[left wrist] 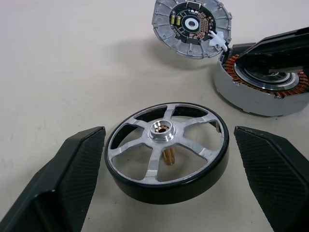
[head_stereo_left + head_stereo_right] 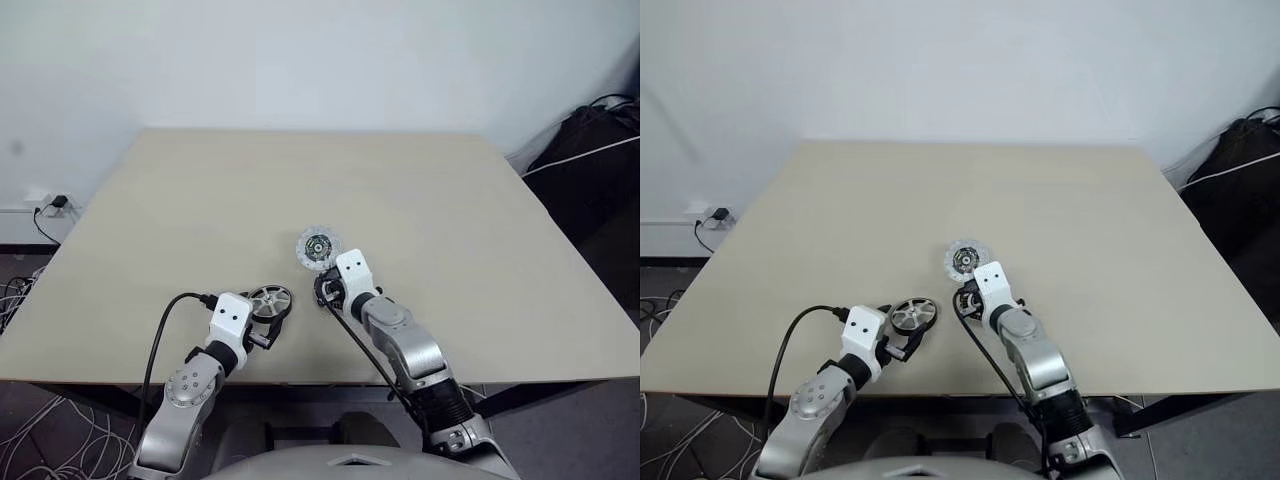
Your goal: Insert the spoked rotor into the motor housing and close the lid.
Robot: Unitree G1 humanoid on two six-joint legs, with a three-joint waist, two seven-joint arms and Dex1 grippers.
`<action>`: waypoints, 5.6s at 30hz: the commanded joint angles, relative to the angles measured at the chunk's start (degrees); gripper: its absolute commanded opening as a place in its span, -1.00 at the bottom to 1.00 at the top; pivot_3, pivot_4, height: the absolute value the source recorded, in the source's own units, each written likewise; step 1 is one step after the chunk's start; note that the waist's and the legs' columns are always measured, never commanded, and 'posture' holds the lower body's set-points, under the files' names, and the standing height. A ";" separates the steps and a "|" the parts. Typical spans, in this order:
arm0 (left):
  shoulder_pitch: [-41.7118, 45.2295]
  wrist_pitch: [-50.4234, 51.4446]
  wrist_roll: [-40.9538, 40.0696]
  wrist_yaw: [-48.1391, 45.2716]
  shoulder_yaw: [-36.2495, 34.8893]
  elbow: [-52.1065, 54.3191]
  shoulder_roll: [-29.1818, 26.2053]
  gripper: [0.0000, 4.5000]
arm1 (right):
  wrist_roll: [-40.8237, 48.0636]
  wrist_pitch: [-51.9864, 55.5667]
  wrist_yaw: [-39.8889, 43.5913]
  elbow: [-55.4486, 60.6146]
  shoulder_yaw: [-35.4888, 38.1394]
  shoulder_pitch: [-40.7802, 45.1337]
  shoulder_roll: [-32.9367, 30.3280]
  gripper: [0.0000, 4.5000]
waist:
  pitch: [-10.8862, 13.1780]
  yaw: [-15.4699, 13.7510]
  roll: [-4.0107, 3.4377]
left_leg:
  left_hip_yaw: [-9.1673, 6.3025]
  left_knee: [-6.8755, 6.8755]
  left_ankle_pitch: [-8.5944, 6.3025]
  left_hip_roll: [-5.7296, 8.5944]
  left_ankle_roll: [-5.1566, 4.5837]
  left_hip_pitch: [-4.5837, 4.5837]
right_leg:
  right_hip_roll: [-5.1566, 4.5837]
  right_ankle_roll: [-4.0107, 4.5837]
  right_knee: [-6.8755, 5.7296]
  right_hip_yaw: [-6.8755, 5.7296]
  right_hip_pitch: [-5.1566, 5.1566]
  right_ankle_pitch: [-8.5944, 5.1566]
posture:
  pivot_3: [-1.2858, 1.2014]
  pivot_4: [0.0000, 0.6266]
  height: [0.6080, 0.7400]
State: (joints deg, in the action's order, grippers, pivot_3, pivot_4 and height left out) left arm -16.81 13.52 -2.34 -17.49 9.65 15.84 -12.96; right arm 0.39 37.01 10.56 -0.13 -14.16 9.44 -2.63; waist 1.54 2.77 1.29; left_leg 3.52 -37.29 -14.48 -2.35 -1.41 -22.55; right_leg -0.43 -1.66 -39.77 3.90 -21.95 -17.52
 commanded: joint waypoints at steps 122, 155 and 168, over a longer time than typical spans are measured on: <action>25.76 26.72 -58.20 8.77 -7.74 -19.45 25.01 -0.59 | 14.36 -4.44 10.45 32.48 4.85 -29.88 -16.51 -1.00 | -0.04 -1.15 0.19 | -0.28 -0.64 -0.12 0.61 -0.61 -0.18 | -0.07 -0.40 0.50 0.06 0.21 0.08 | 0.03 -1.00 1.00; 26.42 25.54 -55.81 8.76 -6.48 -21.37 23.22 0.27 | 13.59 -4.71 10.36 31.56 4.57 -28.70 -15.77 -1.00 | -0.07 -1.52 0.13 | -0.29 -0.65 -0.22 0.74 -0.90 -0.36 | -0.20 -0.60 0.92 0.05 0.33 0.30 | 0.03 -1.00 1.00; 26.03 25.93 -55.41 8.98 -6.34 -21.12 22.90 -0.87 | 13.68 -4.97 10.38 31.39 4.55 -28.99 -15.66 -1.00 | -0.11 -1.45 0.08 | -0.29 -0.67 -0.22 0.73 -0.92 -0.33 | -0.20 -0.61 0.93 0.05 0.35 0.31 | 0.03 -1.00 1.00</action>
State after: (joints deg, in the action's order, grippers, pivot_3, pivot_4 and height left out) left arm 8.46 39.54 -57.93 -8.81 2.98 -6.33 3.35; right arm 13.84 33.04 20.94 29.67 -9.67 -19.80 -18.49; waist 1.43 1.31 1.37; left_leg 3.23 -37.97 -14.70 -1.62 -2.33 -22.88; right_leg -0.63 -2.27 -38.84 3.95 -21.60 -17.21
